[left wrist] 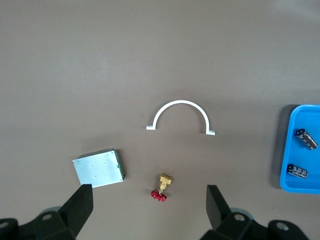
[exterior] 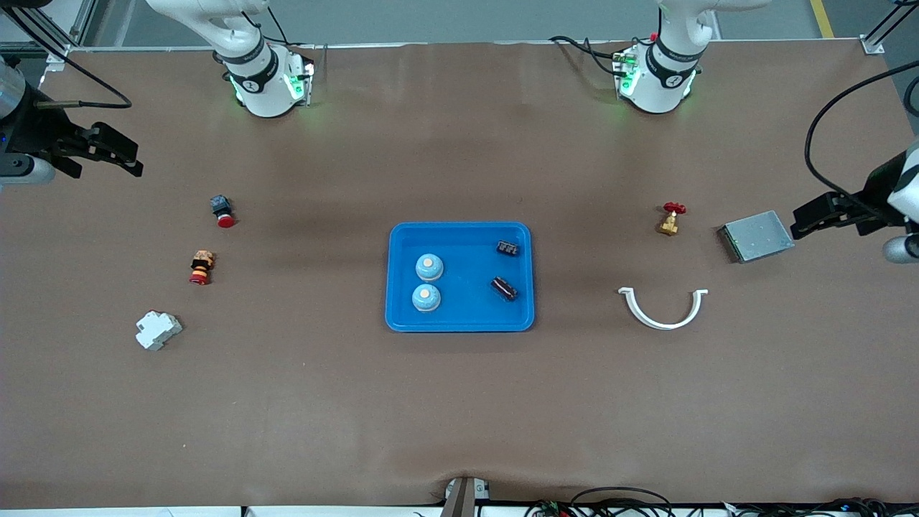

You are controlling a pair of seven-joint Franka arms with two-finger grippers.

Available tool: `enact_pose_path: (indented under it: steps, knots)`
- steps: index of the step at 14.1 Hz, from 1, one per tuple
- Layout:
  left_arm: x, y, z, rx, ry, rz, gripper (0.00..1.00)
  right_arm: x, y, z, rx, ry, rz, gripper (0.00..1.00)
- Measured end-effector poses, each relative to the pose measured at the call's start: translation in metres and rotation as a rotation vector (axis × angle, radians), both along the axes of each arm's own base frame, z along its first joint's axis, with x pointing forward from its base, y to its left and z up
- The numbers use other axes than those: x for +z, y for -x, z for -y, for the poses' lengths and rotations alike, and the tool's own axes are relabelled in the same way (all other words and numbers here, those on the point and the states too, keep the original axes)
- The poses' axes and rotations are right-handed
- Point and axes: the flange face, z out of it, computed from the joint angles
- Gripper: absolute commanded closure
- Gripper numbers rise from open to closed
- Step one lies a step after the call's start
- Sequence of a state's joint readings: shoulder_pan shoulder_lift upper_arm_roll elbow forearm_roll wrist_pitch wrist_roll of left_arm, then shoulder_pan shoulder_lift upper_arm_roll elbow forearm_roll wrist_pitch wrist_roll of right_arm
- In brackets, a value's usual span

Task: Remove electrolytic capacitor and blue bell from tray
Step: 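Move the left gripper from rest toward the capacitors in the blue tray, then lower the left gripper onto a black capacitor and close on it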

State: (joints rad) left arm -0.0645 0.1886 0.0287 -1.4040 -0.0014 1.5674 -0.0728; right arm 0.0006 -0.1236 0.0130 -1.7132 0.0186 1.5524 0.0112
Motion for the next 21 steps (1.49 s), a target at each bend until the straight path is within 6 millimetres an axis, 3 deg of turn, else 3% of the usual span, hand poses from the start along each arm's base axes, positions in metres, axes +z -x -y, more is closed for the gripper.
enact_pose_path:
  steps: [6,10,13,16,21]
  knots:
    - [-0.097,-0.027,0.091,0.131,-0.014,-0.131,0.0,0.0,0.0,0.0,0.0,0.0,0.0,0.0]
    - [-0.168,-0.042,0.135,0.161,-0.028,-0.168,0.0,0.0,0.001,-0.001,0.0,0.0,0.001,0.0]
    - [-0.216,-0.046,0.181,0.233,-0.049,-0.15,0.0,0.0,0.001,-0.001,0.0,0.0,0.0,0.0]
    - [-0.24,-0.041,0.215,0.495,-0.09,-0.133,0.0,0.001,0.001,-0.001,0.0,0.0,0.002,0.0]
    - [-0.241,-0.033,0.254,0.787,-0.092,-0.083,0.0,0.002,0.002,-0.001,0.0,-0.001,0.004,0.0]
